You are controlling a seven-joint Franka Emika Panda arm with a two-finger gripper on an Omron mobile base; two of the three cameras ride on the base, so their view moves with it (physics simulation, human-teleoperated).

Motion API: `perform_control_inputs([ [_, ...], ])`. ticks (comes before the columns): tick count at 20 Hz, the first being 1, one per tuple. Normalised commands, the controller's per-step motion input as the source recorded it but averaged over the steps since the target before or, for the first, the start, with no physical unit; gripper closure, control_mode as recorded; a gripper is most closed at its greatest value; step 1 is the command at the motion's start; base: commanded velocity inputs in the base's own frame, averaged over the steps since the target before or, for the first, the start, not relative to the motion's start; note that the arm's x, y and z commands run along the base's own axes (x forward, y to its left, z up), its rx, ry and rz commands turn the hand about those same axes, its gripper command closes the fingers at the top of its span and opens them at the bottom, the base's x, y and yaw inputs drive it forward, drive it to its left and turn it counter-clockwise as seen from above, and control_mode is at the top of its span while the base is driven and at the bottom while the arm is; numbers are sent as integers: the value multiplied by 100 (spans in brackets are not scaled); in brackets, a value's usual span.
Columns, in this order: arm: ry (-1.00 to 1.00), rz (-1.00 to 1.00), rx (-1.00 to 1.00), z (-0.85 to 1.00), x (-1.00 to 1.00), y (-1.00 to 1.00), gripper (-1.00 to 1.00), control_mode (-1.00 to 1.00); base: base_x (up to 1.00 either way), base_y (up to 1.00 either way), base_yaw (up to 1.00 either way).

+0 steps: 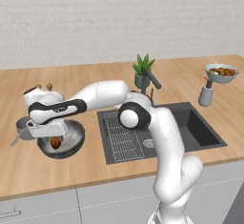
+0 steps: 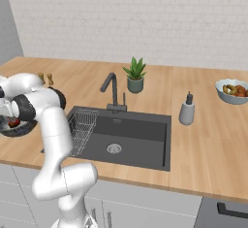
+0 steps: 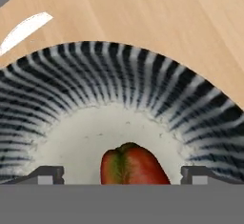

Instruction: Pick the bell pepper from the sink and place it in the bowl. Then pick the bowl and place it in the microwave. Then close the microwave door and press the start button.

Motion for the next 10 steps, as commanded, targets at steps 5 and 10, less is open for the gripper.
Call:
perform_control_inputs([
  [5,-6,0,8,5,-38,-64,-100,-100,0,0,0],
  [10,-10,0,10,2,-39,-76,-100,-100,0,0,0],
])
